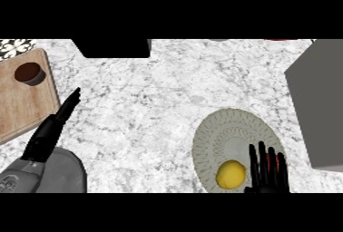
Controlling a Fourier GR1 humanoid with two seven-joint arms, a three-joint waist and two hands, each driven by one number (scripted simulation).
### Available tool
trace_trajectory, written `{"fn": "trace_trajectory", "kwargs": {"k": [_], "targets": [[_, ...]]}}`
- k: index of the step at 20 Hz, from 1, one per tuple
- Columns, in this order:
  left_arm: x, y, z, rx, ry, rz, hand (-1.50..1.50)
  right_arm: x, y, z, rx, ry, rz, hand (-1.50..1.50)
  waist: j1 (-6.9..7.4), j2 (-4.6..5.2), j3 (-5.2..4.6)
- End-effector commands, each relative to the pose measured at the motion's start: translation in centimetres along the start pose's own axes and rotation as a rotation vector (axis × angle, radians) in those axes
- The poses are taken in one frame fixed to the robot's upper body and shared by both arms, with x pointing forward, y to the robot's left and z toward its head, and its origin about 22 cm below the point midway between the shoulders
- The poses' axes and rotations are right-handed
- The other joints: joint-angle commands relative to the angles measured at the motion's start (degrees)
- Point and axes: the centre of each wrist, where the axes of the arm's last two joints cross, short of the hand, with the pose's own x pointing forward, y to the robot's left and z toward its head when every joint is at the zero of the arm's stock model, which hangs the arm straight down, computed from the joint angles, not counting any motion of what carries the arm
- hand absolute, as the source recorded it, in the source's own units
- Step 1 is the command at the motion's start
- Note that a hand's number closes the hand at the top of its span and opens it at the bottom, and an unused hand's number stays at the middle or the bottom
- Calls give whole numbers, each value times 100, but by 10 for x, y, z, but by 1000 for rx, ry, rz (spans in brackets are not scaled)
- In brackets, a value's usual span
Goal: Pick the lemon from the placemat and place it in the tiered shelf
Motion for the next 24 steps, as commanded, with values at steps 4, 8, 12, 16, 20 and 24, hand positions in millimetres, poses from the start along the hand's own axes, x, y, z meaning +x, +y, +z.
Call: {"fn": "trace_trajectory", "kwargs": {"k": [4,8,12,16,20,24], "targets": [[-16,6,12,-8,-5,-7,0,52,-19,-4,-2,46,61,-150,32,-8,23],[-5,2,-2,-6,-6,14,0,42,9,10,-33,19,64,-150,17,-9,26],[-5,-18,2,-3,0,14,0,57,16,-1,-85,13,74,-150,31,-9,27],[-10,4,10,-8,0,2,0,44,25,-20,-104,28,79,-150,41,-8,27],[-4,6,5,-5,0,5,0,41,32,-40,-87,24,72,-150,46,-6,27],[4,5,-15,3,6,10,0,52,48,-17,-70,25,80,-150,30,-2,28]]}}
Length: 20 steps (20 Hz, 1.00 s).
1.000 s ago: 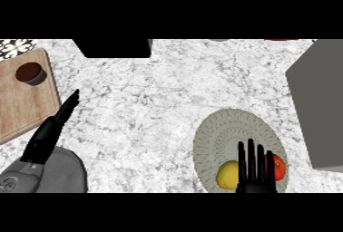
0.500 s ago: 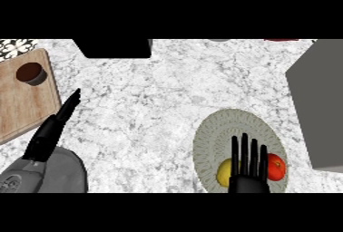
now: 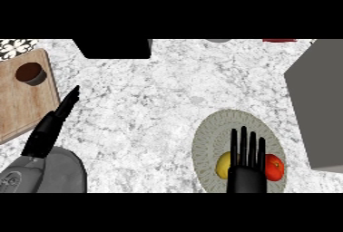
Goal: Pick the lemon from the placemat and place it in the tiered shelf
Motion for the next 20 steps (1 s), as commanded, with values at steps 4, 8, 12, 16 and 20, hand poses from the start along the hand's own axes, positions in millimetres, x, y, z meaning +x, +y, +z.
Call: {"fn": "trace_trajectory", "kwargs": {"k": [4,8,12,16,20], "targets": [[9,-3,-4,-2,4,-9,0,5,24,-11,28,8,25,-150,16,56,64],[1,0,3,6,-3,-13,0,11,20,-3,22,10,25,-150,11,54,62],[-3,-7,5,-1,3,5,0,-24,20,-12,58,6,57,150,8,50,62],[-13,3,7,-6,-5,2,0,-17,38,-14,101,-44,1,150,24,60,62],[9,-12,6,-22,-6,1,0,2,39,-32,89,-55,6,150,49,53,64]]}}
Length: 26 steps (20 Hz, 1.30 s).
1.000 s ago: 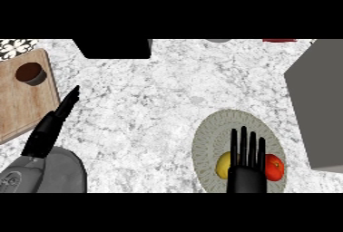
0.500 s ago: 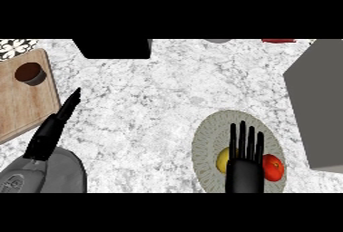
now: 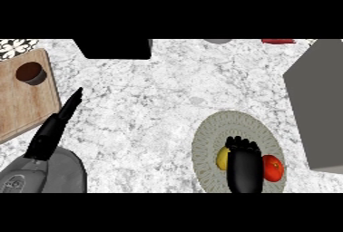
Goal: Pick the lemon from the placemat and place it in the tiered shelf
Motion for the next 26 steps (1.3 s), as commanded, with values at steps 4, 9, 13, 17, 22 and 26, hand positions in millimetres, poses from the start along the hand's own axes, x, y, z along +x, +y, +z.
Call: {"fn": "trace_trajectory", "kwargs": {"k": [4,9,13,17,22,26], "targets": [[-1,-10,7,-11,4,-12,0,1,7,-8,87,-19,33,150,19,93,109],[0,-6,1,-21,-24,-3,0,0,1,-21,543,24,-207,150,185,192,121],[0,-1,-6,-15,3,-2,0,10,-45,-91,460,19,-264,150,48,109,109],[-7,-15,0,-2,0,-2,0,-4,-63,-112,244,43,-313,150,11,95,110],[-11,7,16,2,7,8,0,-10,-156,-119,-18,21,-451,150,-15,42,105],[-1,13,-1,19,3,-10,0,-17,-204,-119,-182,28,-444,150,-51,69,104]]}}
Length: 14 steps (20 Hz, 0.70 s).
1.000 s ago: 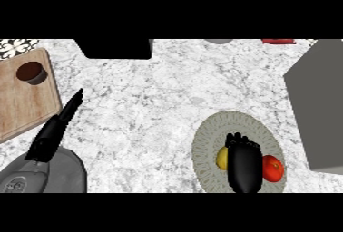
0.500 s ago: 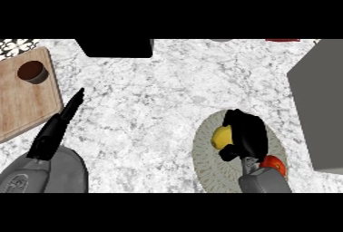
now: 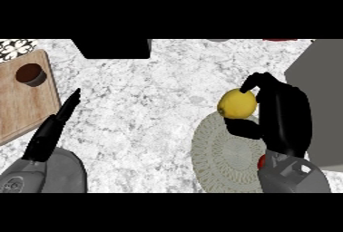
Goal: Pick the lemon from the placemat and place it in the tiered shelf
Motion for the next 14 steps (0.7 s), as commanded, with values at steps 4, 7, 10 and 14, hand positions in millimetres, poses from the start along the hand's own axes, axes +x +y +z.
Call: {"fn": "trace_trajectory", "kwargs": {"k": [4,7,10,14], "targets": [[-10,0,-8,-6,2,13,0,25,-104,-3,-226,18,38,150,-34,13,-5],[-2,-5,-3,-10,-3,-6,0,32,-142,3,-224,46,9,150,-1,1,-2],[-1,-3,-3,-10,-2,-12,0,36,-166,-20,-209,139,11,150,29,7,-1],[-13,5,10,-8,-2,0,0,9,-191,-46,-177,197,131,150,34,11,0]]}}
